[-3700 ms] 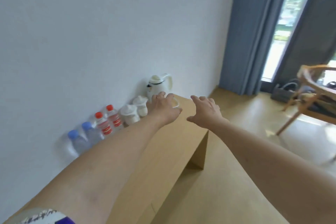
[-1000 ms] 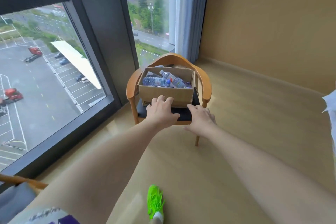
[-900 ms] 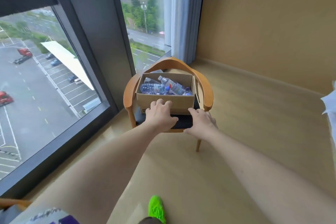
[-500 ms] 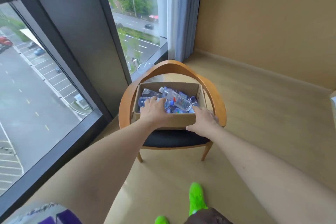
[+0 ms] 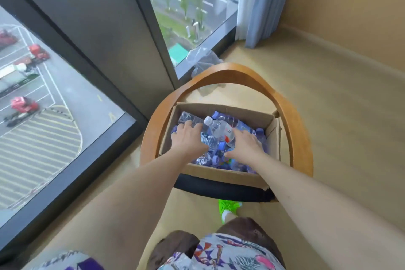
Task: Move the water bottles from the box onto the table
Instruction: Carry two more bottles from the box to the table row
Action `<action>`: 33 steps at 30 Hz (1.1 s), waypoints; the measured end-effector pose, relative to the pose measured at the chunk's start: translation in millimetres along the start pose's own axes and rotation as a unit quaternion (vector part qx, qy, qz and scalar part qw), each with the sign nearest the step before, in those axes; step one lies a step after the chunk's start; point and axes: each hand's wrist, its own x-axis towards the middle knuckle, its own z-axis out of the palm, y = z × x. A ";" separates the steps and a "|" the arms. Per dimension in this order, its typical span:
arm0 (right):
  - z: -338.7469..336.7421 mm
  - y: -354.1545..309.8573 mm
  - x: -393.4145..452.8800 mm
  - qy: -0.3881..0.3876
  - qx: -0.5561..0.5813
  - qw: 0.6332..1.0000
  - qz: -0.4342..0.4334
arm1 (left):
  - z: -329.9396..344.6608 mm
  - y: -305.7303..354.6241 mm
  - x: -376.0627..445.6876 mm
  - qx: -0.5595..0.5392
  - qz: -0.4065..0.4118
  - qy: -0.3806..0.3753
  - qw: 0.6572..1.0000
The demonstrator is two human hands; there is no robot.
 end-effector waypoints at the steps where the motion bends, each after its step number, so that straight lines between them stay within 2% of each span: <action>1: -2.4 1.4 11.9 -0.010 0.003 1.000 0.001 | 0.4 0.9 9.4 0.003 -0.004 -0.007 1.000; 6: 5.5 4.7 55.2 -0.041 0.015 0.999 0.002 | 19.2 -1.4 46.3 -0.006 -0.013 -0.060 0.998; 10: 26.7 5.6 73.2 -0.035 0.002 0.999 0.013 | 39.0 -6.2 68.1 -0.035 0.032 -0.103 0.994; 16: 56.5 9.9 95.3 0.019 -0.004 1.000 0.017 | 61.5 -16.8 93.7 0.131 0.151 -0.111 0.973; 23: 73.3 18.1 107.4 0.105 -0.011 0.994 0.012 | 52.7 -28.8 115.1 0.201 0.229 -0.119 0.945; 28: 63.1 20.6 107.8 0.086 0.018 0.996 0.022 | 41.5 -23.6 117.5 0.195 0.236 -0.138 0.942; 33: 54.2 18.5 92.9 0.116 0.074 0.990 0.035 | 29.4 -27.8 112.7 0.143 0.245 -0.144 0.948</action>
